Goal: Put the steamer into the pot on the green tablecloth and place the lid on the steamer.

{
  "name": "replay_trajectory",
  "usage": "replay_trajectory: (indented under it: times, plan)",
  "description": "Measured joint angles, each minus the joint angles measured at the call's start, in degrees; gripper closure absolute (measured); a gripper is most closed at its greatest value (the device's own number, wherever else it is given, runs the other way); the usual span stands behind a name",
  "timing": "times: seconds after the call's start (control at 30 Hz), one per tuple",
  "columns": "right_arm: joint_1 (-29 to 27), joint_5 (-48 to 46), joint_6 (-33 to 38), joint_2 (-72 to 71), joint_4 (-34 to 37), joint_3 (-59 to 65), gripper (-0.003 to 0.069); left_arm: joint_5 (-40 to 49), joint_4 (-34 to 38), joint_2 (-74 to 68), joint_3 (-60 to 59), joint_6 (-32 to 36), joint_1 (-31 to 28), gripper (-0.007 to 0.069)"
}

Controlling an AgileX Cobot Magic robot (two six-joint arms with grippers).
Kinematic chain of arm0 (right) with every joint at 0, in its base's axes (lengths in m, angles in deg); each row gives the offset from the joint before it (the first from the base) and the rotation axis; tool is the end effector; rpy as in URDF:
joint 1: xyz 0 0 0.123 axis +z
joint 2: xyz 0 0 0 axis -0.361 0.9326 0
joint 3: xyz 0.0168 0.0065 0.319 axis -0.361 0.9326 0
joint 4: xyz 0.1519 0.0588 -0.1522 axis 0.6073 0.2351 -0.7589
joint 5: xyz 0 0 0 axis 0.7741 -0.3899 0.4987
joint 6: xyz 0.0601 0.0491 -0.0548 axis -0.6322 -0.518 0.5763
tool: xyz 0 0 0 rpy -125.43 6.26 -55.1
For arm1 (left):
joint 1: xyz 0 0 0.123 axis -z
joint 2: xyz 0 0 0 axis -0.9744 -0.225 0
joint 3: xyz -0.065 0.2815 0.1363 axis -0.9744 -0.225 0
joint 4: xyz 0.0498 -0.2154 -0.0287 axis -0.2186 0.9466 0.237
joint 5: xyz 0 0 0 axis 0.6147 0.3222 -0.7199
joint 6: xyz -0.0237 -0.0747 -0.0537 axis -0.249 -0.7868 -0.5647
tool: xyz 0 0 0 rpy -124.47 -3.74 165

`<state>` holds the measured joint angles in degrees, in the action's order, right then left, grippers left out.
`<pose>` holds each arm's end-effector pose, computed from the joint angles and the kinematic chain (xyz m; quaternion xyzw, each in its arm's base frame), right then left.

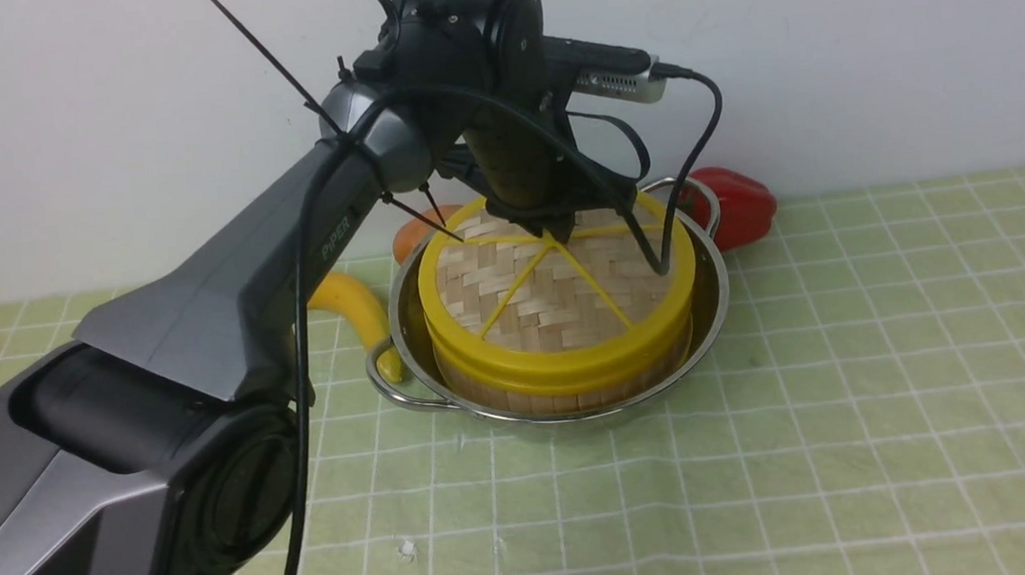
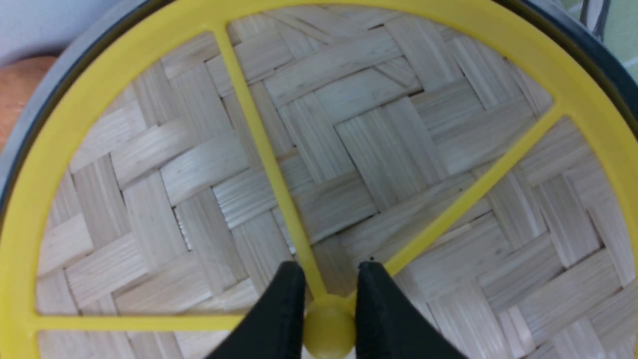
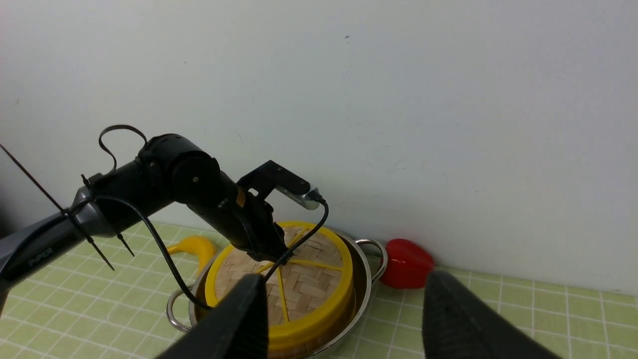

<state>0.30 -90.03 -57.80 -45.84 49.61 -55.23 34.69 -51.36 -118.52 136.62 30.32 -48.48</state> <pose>-0.0075 -0.0036 0.5164 -0.0586 0.8114 0.1696 0.5562 0.4571 -0.2420 0.2674 0.2158 0.9513 -0.0307 0.2181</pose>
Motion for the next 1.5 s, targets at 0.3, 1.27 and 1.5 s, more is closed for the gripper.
replay_trajectory:
  times: [0.3,1.27,1.5]
  plan:
    - [0.0,0.0,0.0,0.0,0.0,0.0,0.024,0.27,-0.06,-1.33,0.12,0.0,0.0,0.0501]
    - [0.0,0.29,6.17,-2.01,-1.02,6.17,0.0243,1.28,-0.69,12.59,8.67,1.06,0.0,0.0004]
    - [0.0,6.19,7.21,-12.52,-4.82,26.92,0.0342,1.28,6.84,24.11,8.67,1.7,0.0,0.0371]
